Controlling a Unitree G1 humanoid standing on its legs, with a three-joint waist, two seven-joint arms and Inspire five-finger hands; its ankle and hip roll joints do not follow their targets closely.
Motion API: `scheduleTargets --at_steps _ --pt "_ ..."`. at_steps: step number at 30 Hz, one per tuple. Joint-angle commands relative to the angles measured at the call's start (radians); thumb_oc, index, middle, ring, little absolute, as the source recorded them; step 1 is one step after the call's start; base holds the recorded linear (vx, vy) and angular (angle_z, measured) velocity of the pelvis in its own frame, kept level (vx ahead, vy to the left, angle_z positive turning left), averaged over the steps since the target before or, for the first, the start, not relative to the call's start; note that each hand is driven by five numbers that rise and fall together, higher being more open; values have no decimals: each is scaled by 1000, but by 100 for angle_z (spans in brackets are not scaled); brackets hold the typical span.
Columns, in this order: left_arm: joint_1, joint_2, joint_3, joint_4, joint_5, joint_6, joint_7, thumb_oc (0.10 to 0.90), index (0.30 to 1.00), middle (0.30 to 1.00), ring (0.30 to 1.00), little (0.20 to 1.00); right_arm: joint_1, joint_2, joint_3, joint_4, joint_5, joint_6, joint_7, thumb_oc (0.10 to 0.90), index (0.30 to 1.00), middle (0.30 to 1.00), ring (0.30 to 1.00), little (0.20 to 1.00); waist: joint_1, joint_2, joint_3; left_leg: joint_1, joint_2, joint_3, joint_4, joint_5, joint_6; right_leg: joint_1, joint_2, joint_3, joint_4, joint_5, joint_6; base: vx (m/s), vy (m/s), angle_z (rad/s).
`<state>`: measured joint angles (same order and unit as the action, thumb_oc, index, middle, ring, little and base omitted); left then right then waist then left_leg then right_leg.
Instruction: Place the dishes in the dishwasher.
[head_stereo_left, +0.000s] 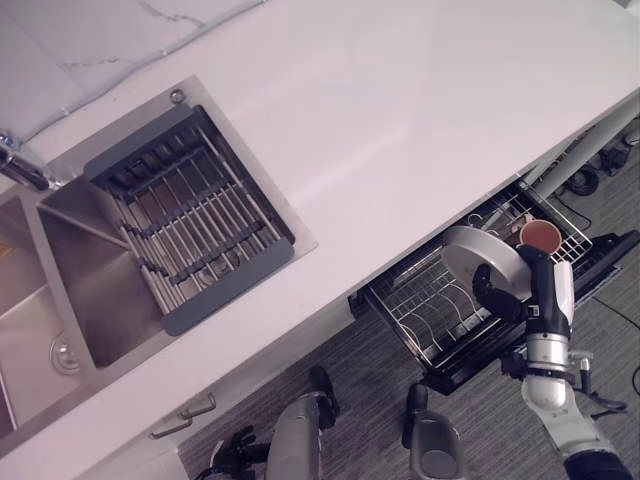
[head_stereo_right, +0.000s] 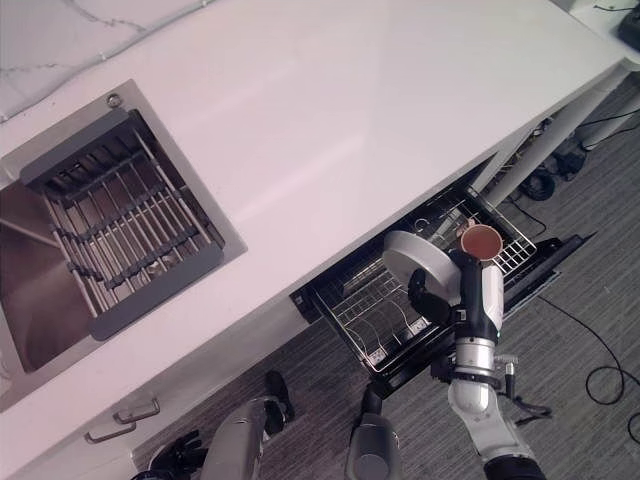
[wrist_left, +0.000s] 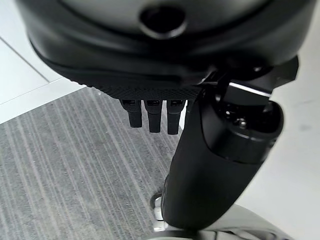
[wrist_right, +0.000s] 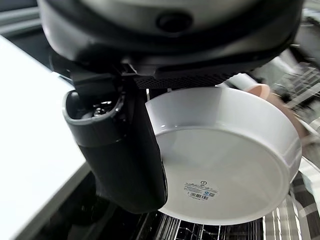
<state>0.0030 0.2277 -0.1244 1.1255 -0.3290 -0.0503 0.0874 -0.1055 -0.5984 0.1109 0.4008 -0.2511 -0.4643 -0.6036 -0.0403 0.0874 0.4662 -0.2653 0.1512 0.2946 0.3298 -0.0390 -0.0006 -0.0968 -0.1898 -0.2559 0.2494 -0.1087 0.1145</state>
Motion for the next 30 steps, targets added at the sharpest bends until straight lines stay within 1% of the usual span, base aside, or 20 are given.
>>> scheduleTargets --at_steps 1,3,7,8,11,14,15,16,17,18,19,21,22,27,28,29,30 --pt "7 41 -27 -23 44 7 -16 800 900 900 900 900 -105 -62 -1 -63 -77 -13 -116 400 300 300 300 300 24 3 -20 70 -38 -113 -30 -118 -12 -31 49 -39 124 -120 -74 0 0 0" --pt "-7 54 -37 -16 41 4 -25 800 900 900 900 900 -152 -88 32 -13 -86 18 -129 400 300 300 300 300 38 3 -13 65 -40 -115 -30 -118 -8 -36 44 -45 128 -118 -73 -17 4 2" --pt "-27 65 -41 -11 39 5 -35 800 900 900 900 900 -211 -101 86 34 -154 92 -128 400 300 300 300 300 52 2 -3 55 -43 -114 -30 -116 -5 -44 40 -52 131 -114 -68 -32 13 5" --pt "-31 69 -43 -15 41 11 -37 800 900 900 900 900 -223 -104 103 43 -168 123 -120 400 300 300 300 300 55 0 0 54 -44 -114 -30 -117 -4 -45 40 -53 129 -111 -65 0 0 0" --pt "-41 80 -51 -16 48 13 -41 800 900 900 900 900 -258 -104 161 91 -152 201 -107 400 300 300 300 300 68 -5 8 50 -45 -114 -30 -118 2 -46 38 -58 124 -101 -59 -15 1 9" --pt "-53 84 -58 -14 45 11 -45 800 900 900 900 900 -289 -95 195 138 -156 223 -112 400 300 300 300 300 76 -7 14 45 -48 -112 -30 -116 6 -54 32 -60 131 -99 -56 -19 8 11" --pt "-61 87 -65 -15 40 13 -46 800 900 900 900 900 -309 -91 210 158 -163 240 -108 400 300 300 300 300 81 -5 17 41 -49 -112 -30 -115 8 -58 30 -62 134 -98 -55 -28 24 3" --pt "-68 89 -68 -15 37 15 -46 800 900 900 900 900 -326 -88 221 172 -173 263 -103 400 300 300 300 300 83 -4 21 39 -50 -111 -30 -114 10 -62 29 -62 137 -96 -54 53 22 1" --pt "-76 90 -74 -17 34 19 -47 800 900 900 900 900 -347 -84 238 190 -194 306 -111 400 300 300 300 300 87 -9 25 49 -60 -117 -30 -133 5 -59 21 -48 148 -119 -44 56 27 3" --pt "-84 93 -80 -19 29 21 -47 800 900 900 900 900 -369 -80 260 220 -198 373 -134 400 300 300 300 300 92 -7 34 45 -62 -117 -30 -131 8 -67 18 -46 156 -117 -42 63 19 1" --pt "-85 93 -79 -20 29 21 -48 800 900 900 900 900 -372 -79 263 223 -195 377 -138 400 300 300 300 300 92 -7 35 45 -62 -117 -30 -131 8 -68 17 -46 157 -116 -42 -10 20 3" --pt "-94 98 -90 -22 23 20 -53 800 900 900 900 900 -401 -79 273 273 -172 423 -159 400 300 300 300 300 99 -4 44 36 -66 -118 -30 -127 10 -79 14 -45 164 -115 -40 -24 26 4" --pt "-101 100 -96 -23 21 20 -56 800 900 900 900 900 -418 -83 280 302 -183 438 -165 400 300 300 300 300 104 -2 49 28 -70 -119 -30 -124 11 -87 12 -45 167 -113 -40 -44 39 3" --pt "-106 108 -111 -28 -1 27 -53 800 900 900 900 900 -480 -108 305 397 -171 508 -164 400 300 300 300 300 123 10 54 -13 -81 -124 -30 -109 14 -129 9 -48 179 -107 -40 -32 50 4" --pt "-108 111 -115 -28 -6 29 -54 800 900 900 900 900 -490 -115 310 413 -166 513 -163 400 300 300 300 300 126 11 54 -24 -82 -123 -30 -106 15 -141 8 -48 184 -106 -39 -59 67 4" --pt "-106 118 -117 -30 -12 25 -63 800 900 900 900 900 -508 -126 323 436 -165 536 -161 400 300 300 300 300 133 14 54 -49 -85 -121 -30 -100 17 -171 8 -47 195 -105 -38 -66 59 6" --pt "-107 119 -118 -32 -12 23 -66 800 900 900 900 900 -514 -127 327 440 -164 546 -161 400 300 300 300 300 136 14 54 -58 -87 -120 -30 -99 19 -180 8 -46 198 -104 -38 -74 48 8"
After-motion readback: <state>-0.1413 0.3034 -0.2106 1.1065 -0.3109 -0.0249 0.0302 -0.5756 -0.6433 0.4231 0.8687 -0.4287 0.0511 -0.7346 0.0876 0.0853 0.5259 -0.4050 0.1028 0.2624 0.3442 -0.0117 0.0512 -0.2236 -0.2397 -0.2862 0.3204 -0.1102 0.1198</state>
